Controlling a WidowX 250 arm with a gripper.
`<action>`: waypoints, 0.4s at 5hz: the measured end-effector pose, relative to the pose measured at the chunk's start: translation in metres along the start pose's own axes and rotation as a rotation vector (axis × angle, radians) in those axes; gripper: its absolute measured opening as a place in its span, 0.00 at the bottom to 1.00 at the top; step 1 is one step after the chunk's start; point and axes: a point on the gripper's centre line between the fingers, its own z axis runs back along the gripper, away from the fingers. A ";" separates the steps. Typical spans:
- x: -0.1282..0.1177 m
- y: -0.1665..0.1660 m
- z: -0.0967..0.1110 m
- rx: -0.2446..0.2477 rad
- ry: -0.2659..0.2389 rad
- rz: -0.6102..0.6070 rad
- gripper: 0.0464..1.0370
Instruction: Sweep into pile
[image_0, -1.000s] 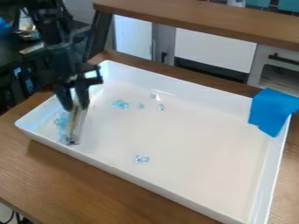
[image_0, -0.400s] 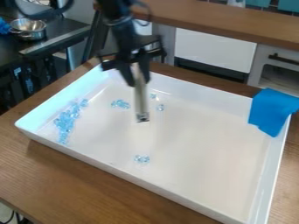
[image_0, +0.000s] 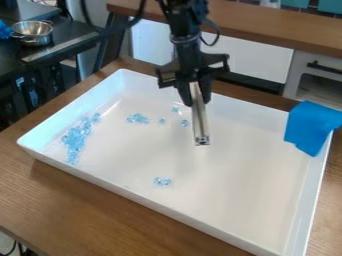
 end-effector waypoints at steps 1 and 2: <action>0.007 -0.004 -0.021 0.045 0.028 0.004 0.27; 0.013 -0.006 -0.030 0.075 0.029 0.010 0.27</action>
